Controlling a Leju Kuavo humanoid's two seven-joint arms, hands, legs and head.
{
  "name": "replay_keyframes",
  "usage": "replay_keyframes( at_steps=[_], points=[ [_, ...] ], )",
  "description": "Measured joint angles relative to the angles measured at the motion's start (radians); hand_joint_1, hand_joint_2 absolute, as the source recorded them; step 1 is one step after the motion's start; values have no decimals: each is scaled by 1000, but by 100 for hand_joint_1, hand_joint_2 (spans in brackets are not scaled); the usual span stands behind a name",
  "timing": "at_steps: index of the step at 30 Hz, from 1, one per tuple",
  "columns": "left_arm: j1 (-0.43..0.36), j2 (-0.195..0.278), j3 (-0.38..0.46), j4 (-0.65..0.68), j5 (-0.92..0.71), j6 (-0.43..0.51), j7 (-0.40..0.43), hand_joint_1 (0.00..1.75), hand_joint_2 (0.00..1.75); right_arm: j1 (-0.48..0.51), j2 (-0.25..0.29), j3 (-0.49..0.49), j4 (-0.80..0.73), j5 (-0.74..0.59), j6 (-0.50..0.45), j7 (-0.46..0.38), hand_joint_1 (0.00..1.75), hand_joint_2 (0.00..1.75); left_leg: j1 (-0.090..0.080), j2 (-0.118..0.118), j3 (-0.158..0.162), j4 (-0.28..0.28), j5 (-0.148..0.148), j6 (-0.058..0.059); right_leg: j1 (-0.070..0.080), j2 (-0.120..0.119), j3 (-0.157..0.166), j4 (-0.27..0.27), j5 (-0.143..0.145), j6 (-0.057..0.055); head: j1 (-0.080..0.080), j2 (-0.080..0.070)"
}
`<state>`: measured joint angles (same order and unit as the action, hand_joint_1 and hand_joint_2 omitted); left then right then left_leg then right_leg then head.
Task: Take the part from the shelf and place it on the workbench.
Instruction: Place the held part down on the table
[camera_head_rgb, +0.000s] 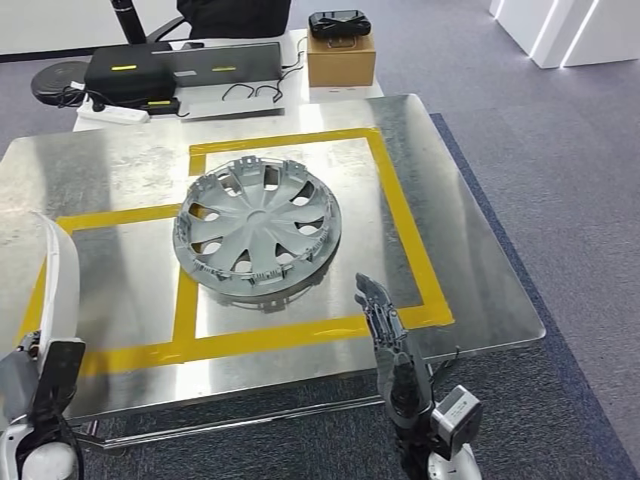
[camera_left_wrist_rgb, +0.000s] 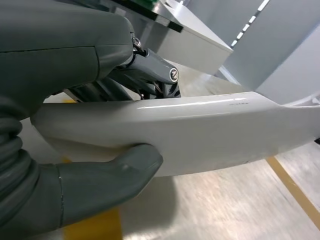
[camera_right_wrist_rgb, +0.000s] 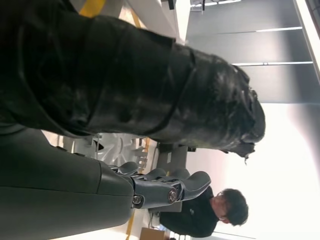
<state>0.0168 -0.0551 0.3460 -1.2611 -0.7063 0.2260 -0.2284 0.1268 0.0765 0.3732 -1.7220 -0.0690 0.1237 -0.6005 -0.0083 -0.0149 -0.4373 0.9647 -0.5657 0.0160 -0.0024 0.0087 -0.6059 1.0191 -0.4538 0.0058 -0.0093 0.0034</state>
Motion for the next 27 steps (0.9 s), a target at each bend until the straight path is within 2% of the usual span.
replay_keyframes(
  at_steps=[6, 27],
  points=[
    [-33, 20, -65, 31, -3, 9, 21, 175, 175, -7, 3, 5, 4, -1, 2, 1, 0, 0, 0, 0, 0, 0, 0, 0, 0, 1, 0, 0, 1, 0, 0, 0],
    [-57, 47, -159, 64, 16, 1, 79, 175, 175, -11, 7, 10, 22, -32, 33, 7, 0, 0, 0, 0, 0, 0, 0, 0, 0, 0, 0, 0, 1, 0, 0, 0]
  ],
)
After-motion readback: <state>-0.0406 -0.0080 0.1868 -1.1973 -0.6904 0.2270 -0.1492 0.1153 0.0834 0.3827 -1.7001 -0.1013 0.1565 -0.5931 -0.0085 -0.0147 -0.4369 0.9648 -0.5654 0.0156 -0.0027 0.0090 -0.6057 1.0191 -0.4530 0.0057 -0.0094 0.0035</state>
